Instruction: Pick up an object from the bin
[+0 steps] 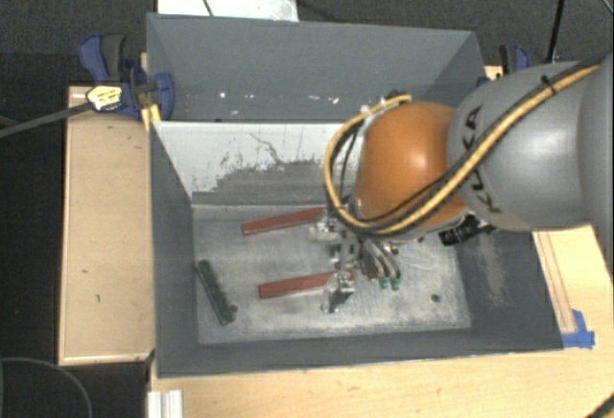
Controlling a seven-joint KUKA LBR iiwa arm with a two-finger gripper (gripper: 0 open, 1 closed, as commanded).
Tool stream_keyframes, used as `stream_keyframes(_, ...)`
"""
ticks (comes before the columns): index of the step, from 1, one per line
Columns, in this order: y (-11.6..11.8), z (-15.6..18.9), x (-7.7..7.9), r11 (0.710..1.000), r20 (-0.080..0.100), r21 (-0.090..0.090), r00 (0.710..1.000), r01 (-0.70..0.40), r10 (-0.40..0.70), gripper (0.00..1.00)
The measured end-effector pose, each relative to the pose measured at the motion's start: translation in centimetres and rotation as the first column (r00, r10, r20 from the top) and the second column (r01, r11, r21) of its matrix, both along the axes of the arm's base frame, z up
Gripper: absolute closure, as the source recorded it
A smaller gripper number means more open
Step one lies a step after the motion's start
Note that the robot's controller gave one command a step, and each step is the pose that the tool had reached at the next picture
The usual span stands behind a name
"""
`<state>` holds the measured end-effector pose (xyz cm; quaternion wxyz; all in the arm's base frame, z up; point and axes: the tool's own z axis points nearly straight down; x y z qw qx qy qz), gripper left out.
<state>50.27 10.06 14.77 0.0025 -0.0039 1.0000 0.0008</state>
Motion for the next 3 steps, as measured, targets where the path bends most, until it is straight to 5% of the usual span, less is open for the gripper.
stream_keyframes(1,0.3,-7.5,-1.2,1.000,-0.002,0.000,1.000,-0.004,0.004,0.00)
stream_keyframes(2,0.6,-7.3,0.2,1.000,0.008,0.002,1.000,0.002,-0.002,1.00)
stream_keyframes(3,0.6,-7.3,0.2,1.000,0.008,0.002,1.000,0.002,-0.002,1.00)
